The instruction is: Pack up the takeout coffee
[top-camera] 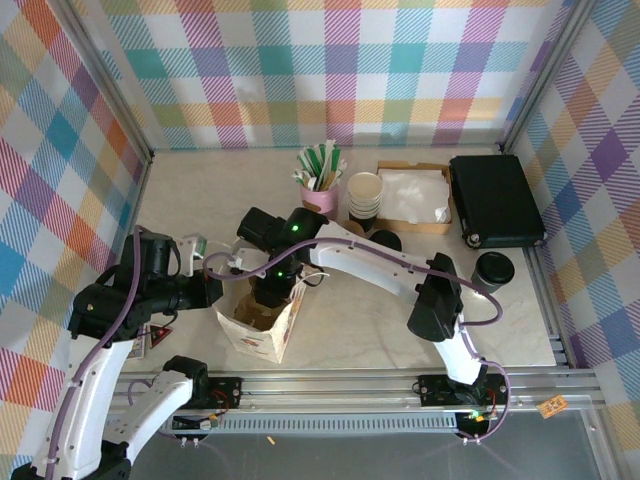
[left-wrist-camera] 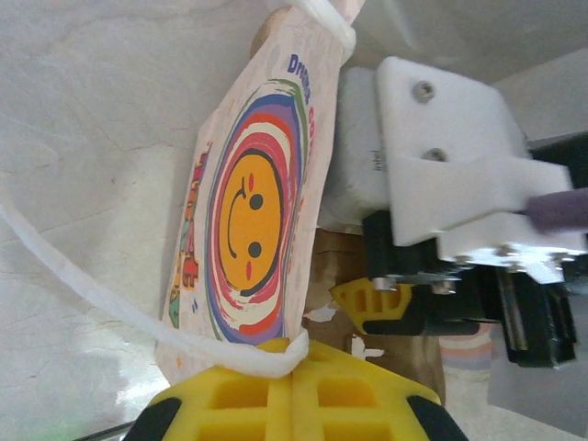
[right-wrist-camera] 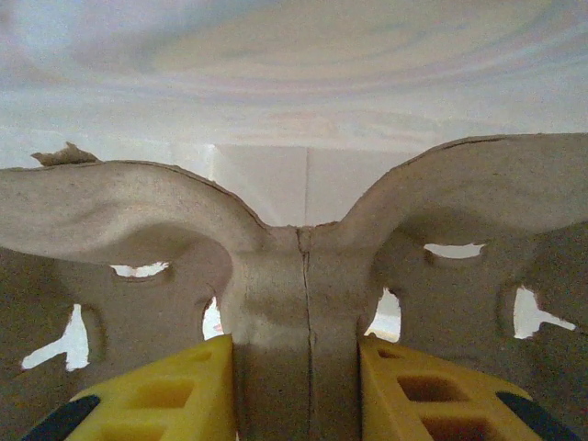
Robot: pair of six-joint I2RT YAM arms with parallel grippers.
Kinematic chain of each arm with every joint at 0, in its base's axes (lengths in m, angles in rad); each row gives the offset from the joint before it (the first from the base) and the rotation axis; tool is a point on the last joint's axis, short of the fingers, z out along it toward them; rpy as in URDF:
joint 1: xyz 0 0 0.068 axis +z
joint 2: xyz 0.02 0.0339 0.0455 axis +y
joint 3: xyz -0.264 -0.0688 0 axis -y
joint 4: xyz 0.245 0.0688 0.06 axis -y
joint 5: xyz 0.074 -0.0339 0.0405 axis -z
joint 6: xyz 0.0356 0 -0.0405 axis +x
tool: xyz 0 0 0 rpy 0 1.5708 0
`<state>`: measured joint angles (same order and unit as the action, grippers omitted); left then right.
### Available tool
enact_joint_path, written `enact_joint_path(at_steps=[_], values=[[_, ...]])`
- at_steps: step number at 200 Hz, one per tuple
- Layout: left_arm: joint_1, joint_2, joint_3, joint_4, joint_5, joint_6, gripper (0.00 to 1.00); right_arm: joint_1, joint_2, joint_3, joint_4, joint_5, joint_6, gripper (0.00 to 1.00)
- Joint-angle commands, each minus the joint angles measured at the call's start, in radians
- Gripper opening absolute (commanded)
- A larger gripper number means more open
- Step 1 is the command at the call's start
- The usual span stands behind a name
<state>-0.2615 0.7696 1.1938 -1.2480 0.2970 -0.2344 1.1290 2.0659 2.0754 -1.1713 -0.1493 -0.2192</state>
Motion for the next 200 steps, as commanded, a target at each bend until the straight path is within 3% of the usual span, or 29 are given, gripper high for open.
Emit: enact_joint_path(at_steps=[1, 159, 200], values=[[-0.008, 0.002, 0.044, 0.0, -0.002, 0.024, 0.0, 0.014, 0.032, -0.004, -0.039, -0.008, -0.026, 0.35], [-0.007, -0.046, -0.048, -0.006, 0.002, 0.051, 0.0, 0.018, 0.109, -0.027, -0.017, -0.026, -0.017, 0.36], [-0.007, -0.035, -0.033, -0.005, 0.028, 0.055, 0.0, 0.023, 0.114, 0.053, -0.089, -0.019, -0.001, 0.38]])
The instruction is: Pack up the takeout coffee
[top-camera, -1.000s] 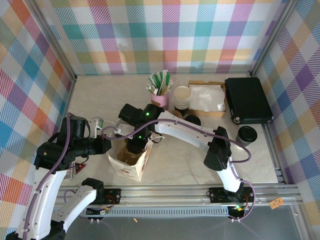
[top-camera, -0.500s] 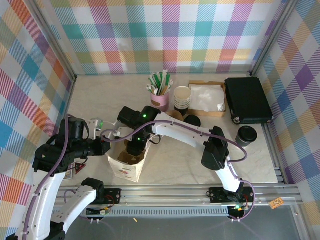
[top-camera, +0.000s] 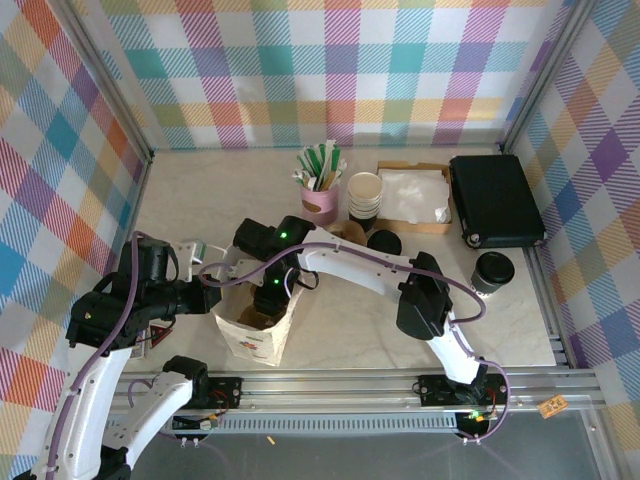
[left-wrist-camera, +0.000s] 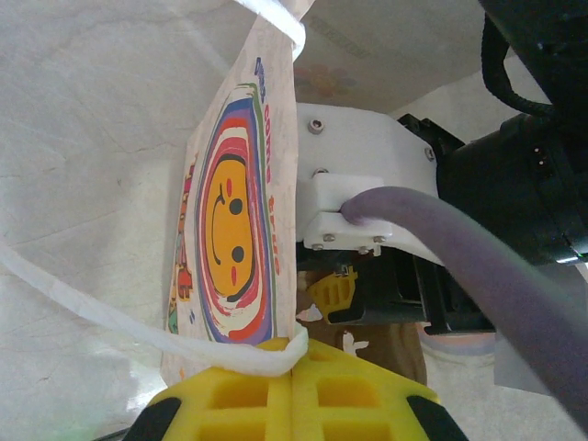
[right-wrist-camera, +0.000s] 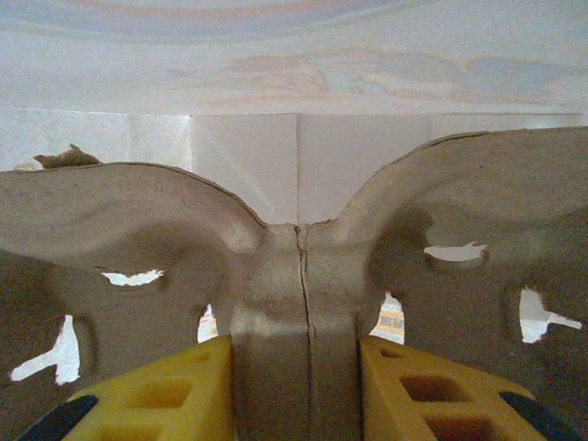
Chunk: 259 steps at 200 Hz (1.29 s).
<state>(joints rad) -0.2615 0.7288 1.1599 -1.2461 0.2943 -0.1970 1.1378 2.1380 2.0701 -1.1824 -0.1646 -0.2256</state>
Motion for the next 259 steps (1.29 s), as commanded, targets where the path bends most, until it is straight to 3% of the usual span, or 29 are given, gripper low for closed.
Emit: enact_joint_path(at_steps=[1, 31, 149, 259], values=[[-0.007, 0.006, 0.001, -0.007, 0.032, 0.018, 0.0, 0.014, 0.043, 0.062, -0.081, -0.003, 0.007, 0.38], [-0.007, 0.006, -0.015, 0.005, 0.042, 0.016, 0.0, 0.014, 0.078, 0.134, -0.147, -0.005, 0.061, 0.39], [-0.007, 0.01, -0.014, 0.015, 0.055, 0.034, 0.0, 0.027, 0.12, 0.06, -0.06, 0.031, 0.042, 0.46], [-0.007, 0.017, 0.008, 0.001, 0.052, 0.06, 0.0, 0.028, 0.141, -0.005, -0.01, 0.03, 0.023, 0.46]])
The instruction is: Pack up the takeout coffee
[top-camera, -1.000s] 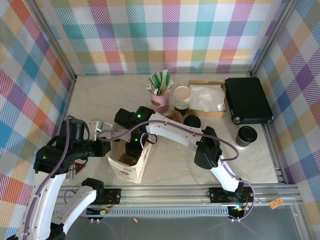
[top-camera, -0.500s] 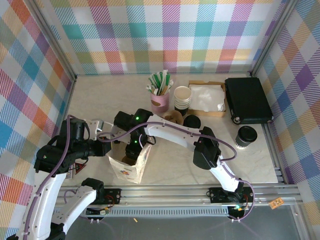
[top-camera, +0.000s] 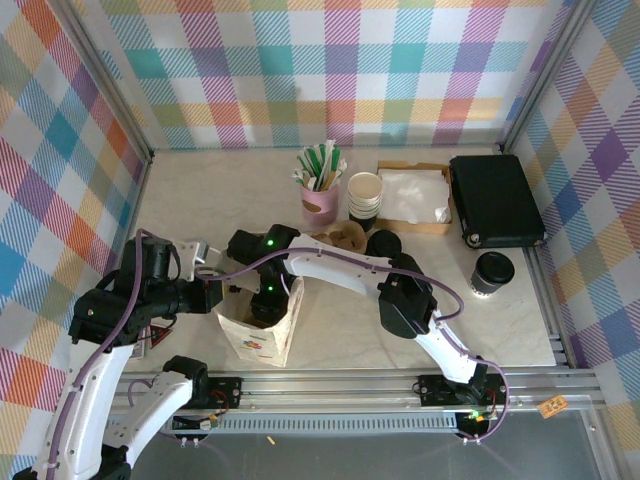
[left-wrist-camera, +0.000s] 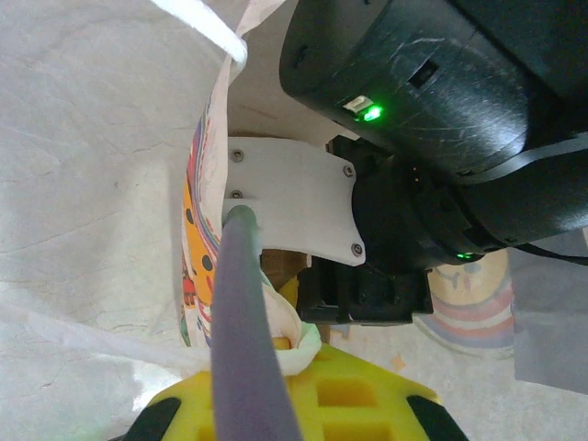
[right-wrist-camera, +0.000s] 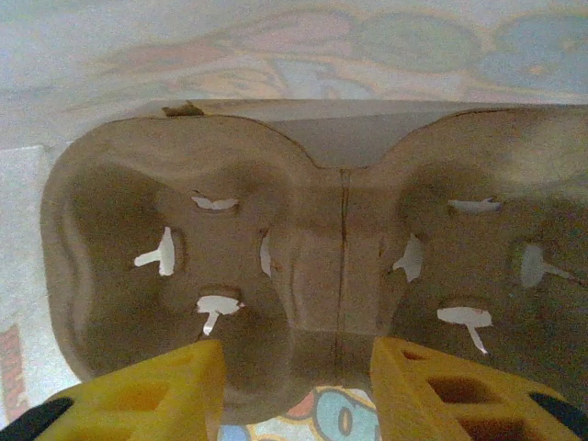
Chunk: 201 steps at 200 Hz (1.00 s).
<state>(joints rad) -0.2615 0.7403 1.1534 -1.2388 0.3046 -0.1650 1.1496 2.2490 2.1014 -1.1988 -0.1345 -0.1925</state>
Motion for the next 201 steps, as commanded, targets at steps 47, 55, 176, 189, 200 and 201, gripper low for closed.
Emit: enact_joint_path(at_steps=[47, 55, 176, 189, 200, 201], values=[[-0.007, 0.014, 0.042, -0.031, 0.04, 0.05, 0.0, 0.016, 0.025, -0.091, 0.04, 0.001, -0.014, 0.47], [-0.007, 0.016, 0.045, -0.03, 0.042, 0.052, 0.0, 0.016, 0.025, -0.098, 0.045, 0.002, -0.015, 0.47], [-0.007, 0.02, 0.088, -0.048, 0.049, 0.059, 0.0, 0.016, 0.042, -0.153, 0.097, 0.018, -0.016, 0.5], [-0.007, 0.016, 0.08, -0.049, 0.047, 0.061, 0.0, 0.016, 0.04, -0.146, 0.094, 0.018, -0.013, 0.5], [-0.007, 0.012, 0.07, -0.051, 0.044, 0.063, 0.0, 0.016, 0.036, -0.137, 0.09, 0.017, -0.012, 0.51], [-0.007, 0.012, 0.069, -0.05, 0.044, 0.062, 0.0, 0.016, 0.036, -0.135, 0.089, 0.016, -0.012, 0.51]])
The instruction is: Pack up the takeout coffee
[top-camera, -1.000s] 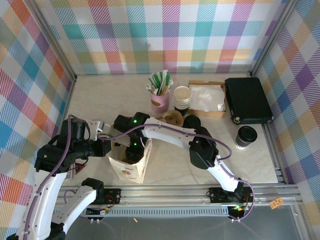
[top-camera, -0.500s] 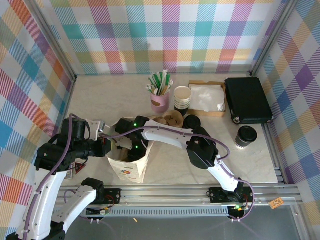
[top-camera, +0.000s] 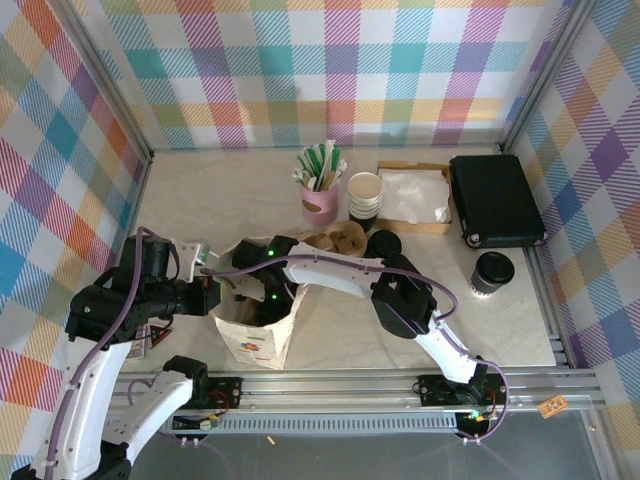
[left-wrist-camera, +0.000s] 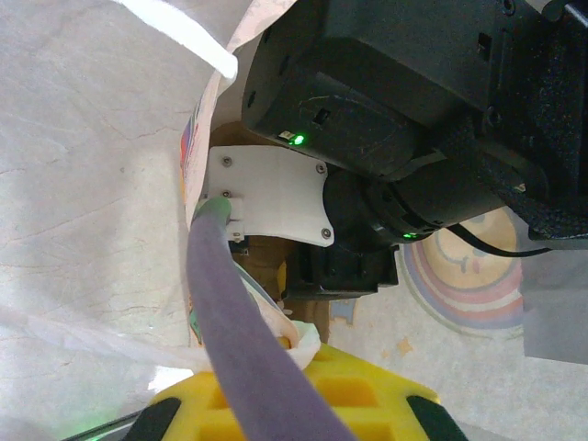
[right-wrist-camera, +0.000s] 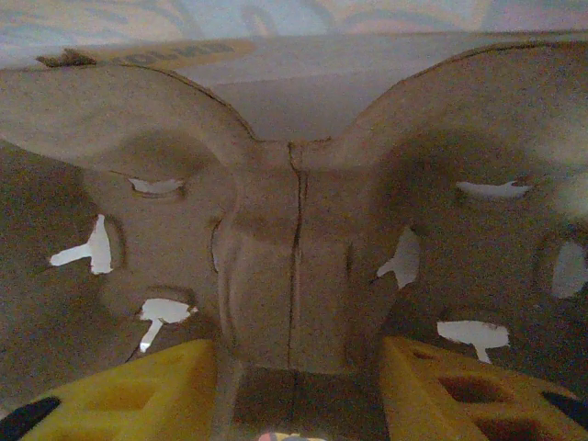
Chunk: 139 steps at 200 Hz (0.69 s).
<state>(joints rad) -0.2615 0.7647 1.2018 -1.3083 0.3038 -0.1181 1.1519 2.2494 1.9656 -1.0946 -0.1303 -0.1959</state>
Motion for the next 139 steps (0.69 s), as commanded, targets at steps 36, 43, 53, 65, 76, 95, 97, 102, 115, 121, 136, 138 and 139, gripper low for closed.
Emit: enact_joint_path(at_steps=[36, 43, 53, 65, 76, 95, 97, 102, 115, 121, 136, 138, 139], values=[[-0.008, -0.028, -0.001, 0.016, 0.038, 0.014, 0.0, 0.014, 0.014, 0.04, -0.033, 0.017, 0.002, 0.57], [-0.007, -0.028, -0.001, 0.014, 0.033, 0.015, 0.0, 0.014, 0.008, 0.049, -0.033, 0.02, 0.005, 0.6], [-0.007, -0.027, -0.002, 0.007, 0.025, 0.02, 0.0, 0.014, -0.003, 0.062, -0.037, 0.023, 0.011, 0.64], [-0.007, -0.027, -0.004, 0.003, 0.02, 0.024, 0.0, 0.013, -0.014, 0.081, -0.042, 0.026, 0.017, 0.68], [-0.007, -0.029, -0.008, -0.001, 0.021, 0.031, 0.0, 0.014, -0.024, 0.098, -0.048, 0.03, 0.022, 0.71], [-0.007, -0.031, -0.016, -0.006, 0.023, 0.037, 0.0, 0.014, -0.034, 0.13, -0.062, 0.032, 0.029, 0.74], [-0.007, -0.03, -0.017, -0.007, 0.024, 0.037, 0.0, 0.014, -0.036, 0.134, -0.064, 0.032, 0.03, 0.74], [-0.006, -0.031, -0.019, -0.007, 0.024, 0.038, 0.0, 0.014, -0.037, 0.143, -0.069, 0.033, 0.032, 0.75], [-0.007, -0.033, -0.024, -0.01, 0.022, 0.04, 0.0, 0.014, -0.043, 0.166, -0.081, 0.037, 0.038, 0.77], [-0.007, -0.034, -0.025, -0.01, 0.021, 0.04, 0.0, 0.014, -0.044, 0.177, -0.086, 0.039, 0.042, 0.77], [-0.007, -0.037, -0.025, -0.011, 0.017, 0.041, 0.0, 0.014, -0.053, 0.195, -0.09, 0.041, 0.051, 0.78], [-0.007, -0.037, -0.025, -0.011, 0.016, 0.042, 0.0, 0.015, -0.054, 0.198, -0.091, 0.039, 0.052, 0.78], [-0.007, -0.038, -0.025, -0.011, 0.016, 0.043, 0.0, 0.014, -0.054, 0.2, -0.091, 0.039, 0.053, 0.78]])
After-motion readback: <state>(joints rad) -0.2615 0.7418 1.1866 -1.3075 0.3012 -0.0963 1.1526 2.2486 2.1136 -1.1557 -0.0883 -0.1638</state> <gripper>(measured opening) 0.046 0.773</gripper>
